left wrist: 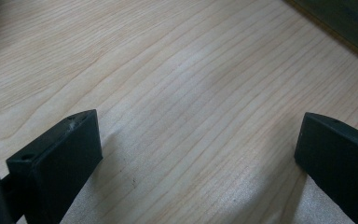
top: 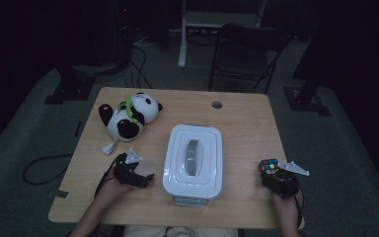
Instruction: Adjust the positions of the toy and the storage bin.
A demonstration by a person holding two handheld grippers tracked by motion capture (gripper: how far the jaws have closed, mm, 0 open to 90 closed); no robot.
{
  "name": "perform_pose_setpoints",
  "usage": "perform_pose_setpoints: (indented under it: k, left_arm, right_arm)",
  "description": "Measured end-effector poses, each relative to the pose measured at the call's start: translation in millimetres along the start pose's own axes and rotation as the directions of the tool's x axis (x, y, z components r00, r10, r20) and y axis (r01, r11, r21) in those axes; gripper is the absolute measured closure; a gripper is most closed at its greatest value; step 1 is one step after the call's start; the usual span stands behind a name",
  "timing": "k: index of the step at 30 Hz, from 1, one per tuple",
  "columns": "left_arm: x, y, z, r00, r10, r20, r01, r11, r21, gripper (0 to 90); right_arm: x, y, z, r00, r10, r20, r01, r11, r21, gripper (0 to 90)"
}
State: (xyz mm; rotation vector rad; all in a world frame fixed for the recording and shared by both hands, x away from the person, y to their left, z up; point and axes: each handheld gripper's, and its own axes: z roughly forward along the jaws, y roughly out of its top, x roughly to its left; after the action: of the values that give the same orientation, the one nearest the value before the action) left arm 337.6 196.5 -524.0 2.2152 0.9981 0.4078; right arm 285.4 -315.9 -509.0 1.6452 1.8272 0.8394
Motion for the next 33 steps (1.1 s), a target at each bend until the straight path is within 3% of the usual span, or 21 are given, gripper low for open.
perform_pose_setpoints:
  k: [4, 7, 11, 13, 17, 21, 24, 28, 31, 33]
  left_arm:
    - [0.0, -0.1, -0.1, 1.0, 0.001, 0.001, -0.001, 1.0, 0.0, 1.1]
    - [0.0, -0.1, -0.1, 1.0, 0.001, 0.001, -0.001, 1.0, 0.0, 1.2]
    - [0.0, -0.1, -0.1, 1.0, 0.001, 0.001, -0.001, 1.0, 0.0, 1.1]
    - [0.0, -0.1, -0.1, 1.0, 0.001, 0.001, -0.001, 1.0, 0.0, 1.2]
    - [0.1, -0.2, -0.2, 1.0, 0.002, 0.002, -0.002, 1.0, 0.0, 1.2]
    - [0.2, -0.2, -0.2, 1.0, 0.002, 0.003, -0.002, 1.0, 0.0, 1.2]
    - [0.4, -0.3, -0.2, 1.0, 0.003, 0.004, -0.003, 1.0, -0.001, 1.2]
    - [0.6, -0.4, -0.3, 1.0, 0.005, 0.007, -0.005, 1.0, -0.001, 1.2]
    - [1.0, -0.5, -0.5, 0.9999, 0.009, 0.009, -0.009, 1.0, 0.0, 1.2]
    - [1.4, -0.7, -0.7, 0.9998, 0.012, 0.012, -0.012, 0.9999, 0.001, 1.2]
  right_arm:
    - [0.4, -2.5, -0.8, 1.0, 0.009, -0.002, -0.009, 1.0, -0.012, 32.7]
    - [-0.6, 0.0, -1.7, 0.9999, 0.005, -0.013, -0.005, 1.0, -0.019, 23.5]
    - [0.3, 8.0, -8.2, 0.9999, -0.008, -0.01, 0.007, 0.998, -0.068, 15.8]
    - [0.1, 11.7, -10.4, 0.9986, -0.019, -0.049, 0.015, 0.997, -0.081, 10.8]
    - [0.8, 18.2, -14.1, 0.9968, -0.029, -0.075, 0.019, 0.991, -0.132, 12.7]
    - [7.2, 26.4, -17.3, 0.9893, -0.102, -0.104, 0.082, 0.98, -0.182, 13.6]
    - [14.0, 32.7, -18.5, 0.9755, -0.151, -0.16, 0.118, 0.973, -0.2, 14.0]
    - [25.7, 38.2, -20.2, 0.9484, -0.215, -0.233, 0.158, 0.957, -0.243, 14.0]
    - [35.3, 39.2, -20.2, 0.92, -0.263, -0.291, 0.187, 0.946, -0.263, 14.0]
    - [42.3, 38.3, -18.0, 0.8961, -0.296, -0.33, 0.215, 0.941, -0.26, 14.0]
